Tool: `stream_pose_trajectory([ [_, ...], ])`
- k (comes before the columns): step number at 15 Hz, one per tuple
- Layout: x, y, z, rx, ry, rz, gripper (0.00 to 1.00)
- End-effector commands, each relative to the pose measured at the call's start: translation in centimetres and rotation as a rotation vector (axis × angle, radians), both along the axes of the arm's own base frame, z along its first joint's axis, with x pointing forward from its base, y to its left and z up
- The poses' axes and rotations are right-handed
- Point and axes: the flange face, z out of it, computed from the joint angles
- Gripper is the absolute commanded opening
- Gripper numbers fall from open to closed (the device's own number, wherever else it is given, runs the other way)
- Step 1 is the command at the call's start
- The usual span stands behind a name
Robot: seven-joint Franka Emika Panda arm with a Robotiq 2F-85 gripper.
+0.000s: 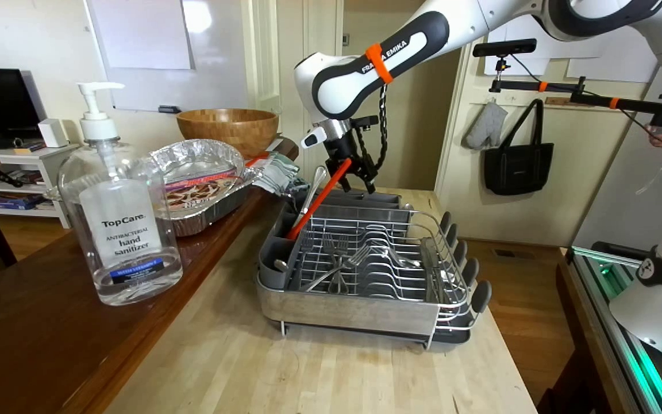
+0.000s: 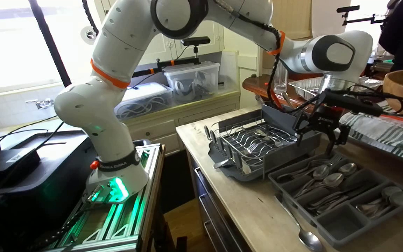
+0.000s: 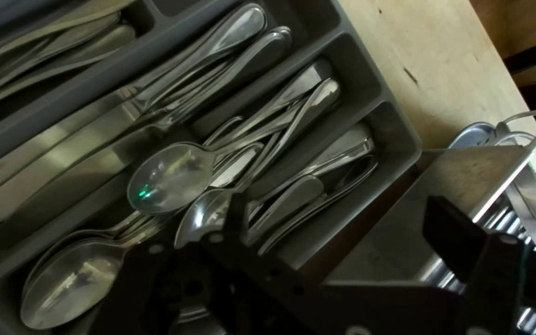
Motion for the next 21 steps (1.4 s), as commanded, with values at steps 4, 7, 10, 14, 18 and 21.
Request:
stream_pose_trajectory([
  [4,-1.3,2.8,2.5,0.004,-0.030,0.084,1.00],
  [7,-2.7,2.4,5.1,-0.013,-0.072,0.049,1.00],
  [10,-5.4,1.2,8.0,-0.015,-0.120,0.066,1.00],
  [14,-4.5,0.7,9.1,-0.003,-0.136,0.055,1.00],
  [18,-3.8,2.9,8.4,0.023,-0.199,-0.036,1.00],
  [21,-3.1,7.4,9.2,0.021,-0.321,-0.102,1.00],
])
